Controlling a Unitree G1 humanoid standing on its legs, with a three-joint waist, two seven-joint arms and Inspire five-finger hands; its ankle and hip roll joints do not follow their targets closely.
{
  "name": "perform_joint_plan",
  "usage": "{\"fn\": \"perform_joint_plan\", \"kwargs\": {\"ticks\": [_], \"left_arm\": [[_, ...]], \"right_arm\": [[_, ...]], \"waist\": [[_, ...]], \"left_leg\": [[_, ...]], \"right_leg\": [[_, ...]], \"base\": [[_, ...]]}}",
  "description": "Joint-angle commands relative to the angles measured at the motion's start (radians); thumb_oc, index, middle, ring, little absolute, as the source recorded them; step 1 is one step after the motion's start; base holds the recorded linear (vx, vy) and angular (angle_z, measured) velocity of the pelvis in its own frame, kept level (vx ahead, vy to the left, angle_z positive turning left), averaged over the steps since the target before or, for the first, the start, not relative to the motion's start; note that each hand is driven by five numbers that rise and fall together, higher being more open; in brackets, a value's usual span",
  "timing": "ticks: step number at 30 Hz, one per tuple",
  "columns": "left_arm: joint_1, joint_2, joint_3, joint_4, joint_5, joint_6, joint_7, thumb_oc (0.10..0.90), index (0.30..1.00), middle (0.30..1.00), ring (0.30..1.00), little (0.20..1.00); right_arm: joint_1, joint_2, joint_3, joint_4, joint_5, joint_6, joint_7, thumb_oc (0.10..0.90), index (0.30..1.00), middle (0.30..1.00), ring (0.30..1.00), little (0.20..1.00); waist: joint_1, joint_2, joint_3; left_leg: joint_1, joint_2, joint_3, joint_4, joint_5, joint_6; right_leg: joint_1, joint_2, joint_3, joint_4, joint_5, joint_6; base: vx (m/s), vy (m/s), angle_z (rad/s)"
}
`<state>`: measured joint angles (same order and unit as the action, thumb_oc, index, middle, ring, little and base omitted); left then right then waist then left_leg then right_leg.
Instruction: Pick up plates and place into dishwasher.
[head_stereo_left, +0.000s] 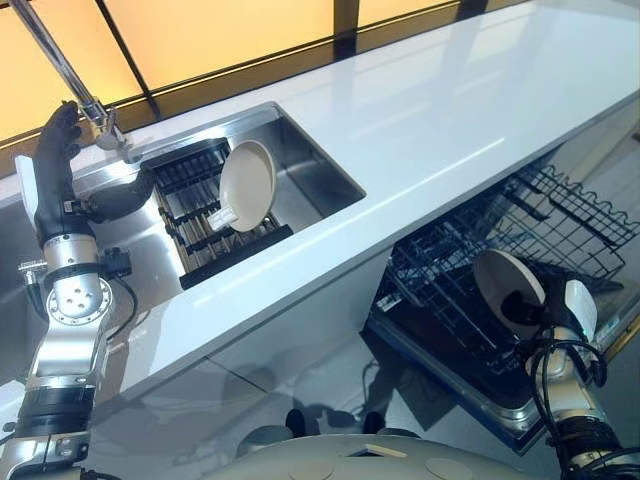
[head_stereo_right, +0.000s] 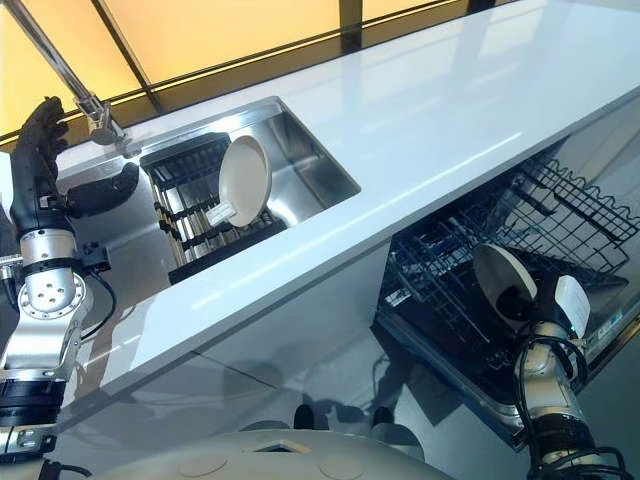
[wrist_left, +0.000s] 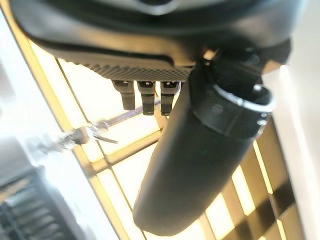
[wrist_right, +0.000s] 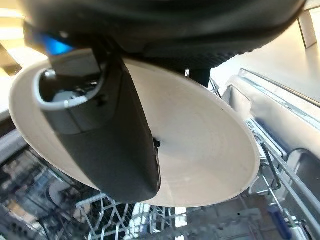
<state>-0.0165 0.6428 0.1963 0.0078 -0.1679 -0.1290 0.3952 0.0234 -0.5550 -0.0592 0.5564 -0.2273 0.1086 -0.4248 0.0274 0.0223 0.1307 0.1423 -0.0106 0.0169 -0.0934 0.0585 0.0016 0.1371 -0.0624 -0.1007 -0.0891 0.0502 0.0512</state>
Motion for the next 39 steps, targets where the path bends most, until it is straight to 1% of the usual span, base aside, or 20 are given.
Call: {"fn": "perform_joint_plan", "kwargs": {"ticks": [1,4,6,11,15,16,17,18,22,23,26,27,28,30,31,32,35,39], "left_arm": [[-0.05,0.091,0.069,-0.015,-0.013,-0.096,-0.003,0.8,0.9,0.9,0.9,0.9],[-0.054,0.091,0.059,-0.017,-0.019,-0.085,-0.023,0.8,0.9,0.9,0.9,0.9],[-0.06,0.098,0.049,-0.02,-0.028,-0.074,-0.029,0.8,0.9,0.9,0.9,0.9],[-0.068,0.1,0.029,-0.024,-0.042,-0.065,-0.033,0.8,0.9,0.9,0.9,0.9],[-0.069,0.093,0.023,-0.039,-0.047,-0.057,-0.043,0.8,0.9,0.9,0.9,0.9],[-0.07,0.092,0.022,-0.042,-0.048,-0.053,-0.044,0.8,0.9,0.9,0.9,0.9],[-0.071,0.092,0.019,-0.042,-0.049,-0.051,-0.044,0.8,0.9,0.9,0.9,0.9],[-0.072,0.092,0.015,-0.044,-0.05,-0.048,-0.043,0.8,0.9,0.9,0.9,0.9],[-0.071,0.088,0.011,-0.041,-0.051,-0.048,-0.047,0.8,0.9,0.9,0.9,0.9],[-0.063,0.083,0.013,-0.044,-0.049,-0.052,-0.044,0.8,0.9,0.9,0.9,0.9],[-0.048,0.072,0.02,-0.041,-0.047,-0.068,-0.042,0.8,0.9,0.9,0.9,0.9],[-0.047,0.071,0.02,-0.042,-0.047,-0.068,-0.042,0.8,0.9,0.9,0.9,0.9],[-0.035,0.061,0.026,-0.044,-0.041,-0.075,-0.039,0.8,0.9,0.9,0.9,0.9],[-0.025,0.052,0.032,-0.044,-0.037,-0.082,-0.037,0.8,0.9,0.9,0.9,0.9],[-0.017,0.047,0.038,-0.042,-0.035,-0.088,-0.035,0.8,0.9,0.9,0.9,0.9],[-0.013,0.044,0.041,-0.043,-0.034,-0.09,-0.036,0.8,0.9,0.9,0.9,0.9],[-0.005,0.041,0.048,-0.041,-0.034,-0.097,-0.038,0.8,0.9,0.9,0.9,0.9],[0.002,0.045,0.057,-0.039,-0.041,-0.102,-0.038,0.8,0.9,0.9,0.9,0.9]], "right_arm": [[-0.114,-0.111,0.06,0.066,-0.047,-0.007,0.026,0.1,0.3,0.3,0.3,0.2],[-0.133,-0.12,0.103,0.166,-0.037,0.016,0.076,0.1,0.3,0.3,0.3,0.2],[-0.148,-0.128,0.124,0.223,-0.043,0.012,0.096,0.1,0.3,0.3,0.3,0.2],[-0.17,-0.118,0.164,0.295,-0.056,0.036,0.125,0.1,0.3,0.3,0.3,0.2],[-0.168,-0.103,0.194,0.323,-0.079,0.083,0.182,0.1,0.3,0.3,0.3,0.2],[-0.169,-0.102,0.202,0.323,-0.079,0.093,0.196,0.41,0.566,0.566,0.566,0.51],[-0.169,-0.101,0.208,0.323,-0.076,0.095,0.202,0.572,0.705,0.705,0.705,0.672],[-0.17,-0.1,0.212,0.317,-0.067,0.097,0.205,0.8,0.9,0.9,0.9,0.9],[-0.17,-0.098,0.21,0.263,-0.038,0.092,0.182,0.8,0.9,0.9,0.9,0.9],[-0.162,-0.097,0.201,0.193,-0.025,0.111,0.165,0.8,0.9,0.9,0.9,0.9],[-0.144,-0.1,0.161,0.083,-0.011,0.104,0.123,0.8,0.9,0.9,0.9,0.9],[-0.142,-0.1,0.157,0.077,-0.01,0.102,0.12,0.8,0.9,0.9,0.9,0.9],[-0.131,-0.097,0.124,-0.001,-0.008,0.103,0.096,0.8,0.9,0.9,0.9,0.9],[-0.121,-0.097,0.087,-0.078,-0.027,0.088,0.066,0.8,0.9,0.9,0.9,0.9],[-0.115,-0.101,0.055,-0.146,-0.043,0.078,0.043,0.8,0.9,0.9,0.9,0.9],[-0.111,-0.105,0.038,-0.18,-0.05,0.079,0.035,0.8,0.9,0.9,0.9,0.9],[-0.105,-0.114,-0.008,-0.256,-0.061,0.06,0.001,0.8,0.9,0.9,0.9,0.9],[-0.1,-0.143,-0.072,-0.343,-0.098,0.013,-0.066,0.8,0.9,0.9,0.9,0.9]], "waist": [[0.005,-0.033,-0.071],[0.019,-0.035,-0.067],[0.028,-0.035,-0.064],[0.042,-0.034,-0.059],[0.048,-0.035,-0.056],[0.048,-0.036,-0.054],[0.048,-0.036,-0.053],[0.048,-0.037,-0.051],[0.046,-0.037,-0.045],[0.04,-0.037,-0.042],[0.028,-0.036,-0.038],[0.028,-0.036,-0.038],[0.019,-0.035,-0.035],[0.011,-0.034,-0.034],[0.004,-0.033,-0.034],[0.001,-0.033,-0.033],[-0.007,-0.033,-0.033],[-0.018,-0.033,-0.033]], "left_leg": [[-0.015,-0.077,-0.009,0.006,-0.072,0.011],[-0.012,-0.076,-0.019,0.006,-0.071,0.01],[-0.01,-0.075,-0.028,0.006,-0.07,0.01],[-0.004,-0.075,-0.042,0.006,-0.068,0.011],[-0.001,-0.074,-0.049,0.006,-0.068,0.011],[0.001,-0.074,-0.05,0.006,-0.069,0.011],[0.002,-0.074,-0.051,0.006,-0.069,0.011],[0.004,-0.074,-0.052,0.006,-0.068,0.011],[0.009,-0.074,-0.055,0.006,-0.068,0.012],[0.01,-0.074,-0.054,0.006,-0.068,0.012],[0.013,-0.074,-0.05,0.006,-0.069,0.012],[0.014,-0.074,-0.049,0.006,-0.069,0.012],[0.015,-0.074,-0.046,0.006,-0.07,0.013],[0.016,-0.074,-0.04,0.006,-0.07,0.014],[0.017,-0.074,-0.035,0.006,-0.071,0.014],[0.018,-0.074,-0.032,0.006,-0.071,0.014],[0.018,-0.074,-0.023,0.006,-0.072,0.014],[0.018,-0.075,-0.012,0.006,-0.073,0.013]], "right_leg": [[-0.031,0.008,-0.016,0.036,-0.02,0.048],[-0.023,0.009,-0.023,0.033,-0.021,0.045],[-0.018,0.009,-0.027,0.034,-0.022,0.043],[-0.009,0.01,-0.033,0.039,-0.028,0.04],[-0.005,0.01,-0.038,0.041,-0.03,0.041],[-0.003,0.01,-0.039,0.041,-0.03,0.041],[-0.001,0.01,-0.039,0.041,-0.03,0.041],[0.0,0.01,-0.04,0.041,-0.03,0.041],[0.004,0.011,-0.039,0.042,-0.028,0.041],[0.004,0.011,-0.036,0.041,-0.026,0.041],[0.004,0.011,-0.031,0.041,-0.024,0.043],[0.004,0.011,-0.031,0.041,-0.024,0.043],[0.003,0.012,-0.026,0.041,-0.023,0.044],[0.001,0.012,-0.02,0.041,-0.021,0.046],[-0.001,0.012,-0.015,0.041,-0.02,0.048],[-0.002,0.012,-0.012,0.041,-0.019,0.049],[-0.005,0.011,-0.007,0.038,-0.016,0.052],[-0.011,0.011,0.003,0.035,-0.01,0.058]], "base": [[0.04,-0.014,0.13],[0.04,-0.022,0.16],[0.04,-0.02,0.12],[0.03,-0.008,0.15],[0.01,-0.003,0.1],[0.01,-0.002,0.09],[0.01,0.001,0.08],[0.01,-0.001,0.08],[0.0,-0.001,0.01],[0.0,0.0,0.0],[0.0,0.0,0.0],[0.0,0.0,0.0],[-0.03,0.017,-0.01],[-0.04,0.021,-0.03],[-0.03,0.019,-0.07],[-0.03,0.016,-0.08],[-0.02,0.01,-0.11],[-0.03,0.011,-0.12]]}}
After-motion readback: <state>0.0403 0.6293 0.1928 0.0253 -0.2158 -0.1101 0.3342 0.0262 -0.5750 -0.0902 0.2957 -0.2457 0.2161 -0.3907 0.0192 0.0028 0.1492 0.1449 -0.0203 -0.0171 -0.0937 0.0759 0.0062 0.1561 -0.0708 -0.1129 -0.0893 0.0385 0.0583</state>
